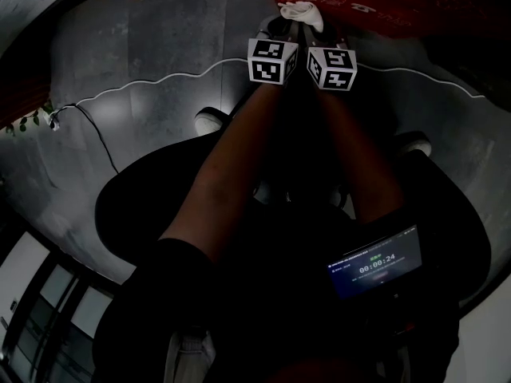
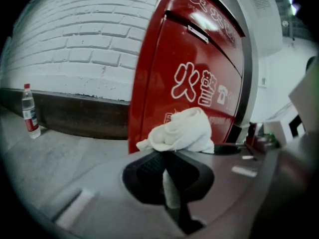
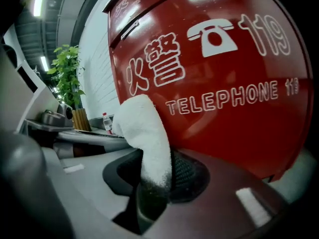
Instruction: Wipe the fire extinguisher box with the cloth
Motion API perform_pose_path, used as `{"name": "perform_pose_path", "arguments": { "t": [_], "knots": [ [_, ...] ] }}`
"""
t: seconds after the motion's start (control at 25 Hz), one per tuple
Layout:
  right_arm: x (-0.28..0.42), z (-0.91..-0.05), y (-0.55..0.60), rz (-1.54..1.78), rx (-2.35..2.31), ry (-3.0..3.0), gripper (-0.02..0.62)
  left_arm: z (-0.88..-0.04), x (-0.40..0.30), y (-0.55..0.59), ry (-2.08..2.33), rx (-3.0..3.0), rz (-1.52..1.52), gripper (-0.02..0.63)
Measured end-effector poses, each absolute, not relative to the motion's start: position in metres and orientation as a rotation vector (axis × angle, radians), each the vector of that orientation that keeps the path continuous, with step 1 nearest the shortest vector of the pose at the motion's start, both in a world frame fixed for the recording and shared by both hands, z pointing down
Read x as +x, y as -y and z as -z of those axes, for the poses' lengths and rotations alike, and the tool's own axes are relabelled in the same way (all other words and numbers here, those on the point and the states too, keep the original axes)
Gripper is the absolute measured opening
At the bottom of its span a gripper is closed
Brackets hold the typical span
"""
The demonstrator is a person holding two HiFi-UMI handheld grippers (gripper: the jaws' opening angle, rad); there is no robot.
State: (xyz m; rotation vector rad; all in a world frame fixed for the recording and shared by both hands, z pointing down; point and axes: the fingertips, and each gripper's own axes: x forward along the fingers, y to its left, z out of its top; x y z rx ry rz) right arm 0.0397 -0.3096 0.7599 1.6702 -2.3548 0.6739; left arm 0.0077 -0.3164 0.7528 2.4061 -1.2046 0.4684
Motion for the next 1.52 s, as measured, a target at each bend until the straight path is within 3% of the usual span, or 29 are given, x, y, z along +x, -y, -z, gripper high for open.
{"name": "perform_pose_path", "arguments": {
  "t": [1.0, 1.32, 1.52],
  "knots": [
    [0.237, -0.767, 0.26, -0.756, 2.042, 2.045, 0.112, -0.758, 0.204, 0.267, 0.819, 2.616, -0.598, -0.003],
    [0.281, -0.761, 0.251, -0.77, 2.122, 2.016, 0.11, -0.755, 0.248, 0.257, 0.749, 2.643, -0.623, -0.003],
    [0.292, -0.75, 0.241, -0.766, 2.098, 2.046, 0.109, -0.757, 0.233, 0.248, 0.799, 2.599, -0.657, -0.002]
  ]
}}
